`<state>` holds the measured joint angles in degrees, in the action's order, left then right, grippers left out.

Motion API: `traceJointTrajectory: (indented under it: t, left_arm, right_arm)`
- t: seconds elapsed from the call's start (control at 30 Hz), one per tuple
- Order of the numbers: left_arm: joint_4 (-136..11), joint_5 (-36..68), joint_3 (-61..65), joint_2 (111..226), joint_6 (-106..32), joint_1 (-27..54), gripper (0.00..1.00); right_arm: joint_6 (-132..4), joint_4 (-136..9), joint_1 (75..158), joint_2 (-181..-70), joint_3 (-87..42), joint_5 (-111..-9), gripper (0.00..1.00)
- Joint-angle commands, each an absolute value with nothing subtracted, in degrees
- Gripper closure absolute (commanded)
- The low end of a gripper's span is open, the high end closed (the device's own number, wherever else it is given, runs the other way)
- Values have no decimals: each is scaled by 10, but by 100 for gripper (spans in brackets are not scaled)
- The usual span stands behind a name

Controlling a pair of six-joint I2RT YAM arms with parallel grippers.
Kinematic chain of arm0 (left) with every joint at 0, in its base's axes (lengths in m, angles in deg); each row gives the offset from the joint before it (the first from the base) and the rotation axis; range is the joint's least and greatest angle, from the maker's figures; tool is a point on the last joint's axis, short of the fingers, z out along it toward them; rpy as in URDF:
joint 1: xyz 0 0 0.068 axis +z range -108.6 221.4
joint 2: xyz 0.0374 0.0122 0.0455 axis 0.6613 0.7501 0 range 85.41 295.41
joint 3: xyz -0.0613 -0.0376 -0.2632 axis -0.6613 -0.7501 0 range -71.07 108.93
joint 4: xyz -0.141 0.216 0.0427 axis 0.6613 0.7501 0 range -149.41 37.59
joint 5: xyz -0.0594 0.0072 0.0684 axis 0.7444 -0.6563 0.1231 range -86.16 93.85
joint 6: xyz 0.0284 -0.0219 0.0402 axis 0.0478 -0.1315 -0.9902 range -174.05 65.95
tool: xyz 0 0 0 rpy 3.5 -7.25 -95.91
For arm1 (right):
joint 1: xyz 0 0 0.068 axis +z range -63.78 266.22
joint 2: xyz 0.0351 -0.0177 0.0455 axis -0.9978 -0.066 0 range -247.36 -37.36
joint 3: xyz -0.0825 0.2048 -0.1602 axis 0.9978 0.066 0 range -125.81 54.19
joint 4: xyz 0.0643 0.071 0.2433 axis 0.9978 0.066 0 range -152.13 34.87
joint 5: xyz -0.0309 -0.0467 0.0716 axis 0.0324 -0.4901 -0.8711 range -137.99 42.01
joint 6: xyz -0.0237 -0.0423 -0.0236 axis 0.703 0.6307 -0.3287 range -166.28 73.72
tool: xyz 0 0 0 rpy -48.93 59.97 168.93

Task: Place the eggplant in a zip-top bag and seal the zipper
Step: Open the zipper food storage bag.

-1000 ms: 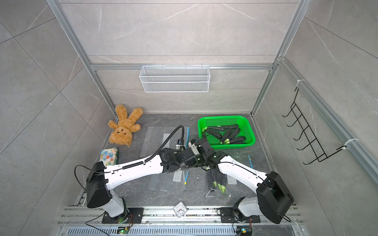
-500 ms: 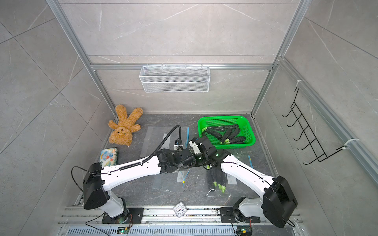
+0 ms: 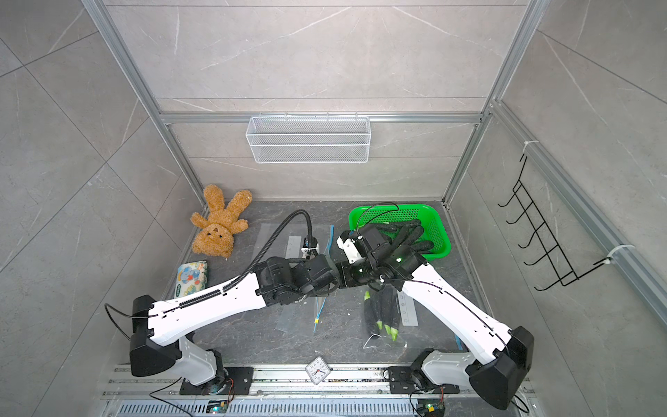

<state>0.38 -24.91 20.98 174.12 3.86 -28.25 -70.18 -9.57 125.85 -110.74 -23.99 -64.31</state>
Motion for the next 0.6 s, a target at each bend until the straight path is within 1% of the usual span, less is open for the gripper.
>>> traceJointTrajectory:
  t: [0.0, 0.13, 0.27, 0.33, 0.47, 0.57]
  left_arm:
    - [96, -305, 275, 1692, 55, -305, 100]
    - [134, -347, 292, 1642, 60, -322, 100]
    - [139, -367, 282, 1581, 52, -330, 100]
    - [152, -384, 285, 1560, 44, -331, 100]
    - [238, -442, 330, 1550, 54, -331, 100]
    - [322, -481, 390, 1566, 66, -328, 100]
  right_arm:
    - [-648, 22, 1254, -1100, -336, -606, 43]
    - [-608, 68, 1211, -1119, -418, -609, 42]
    - [-577, 67, 1115, -1140, -456, -675, 41]
    - [-566, 63, 1074, -1160, -476, -683, 38]
    - [-561, 39, 1016, -1214, -501, -703, 35]
    - [-578, 13, 980, -1258, -510, -703, 29]
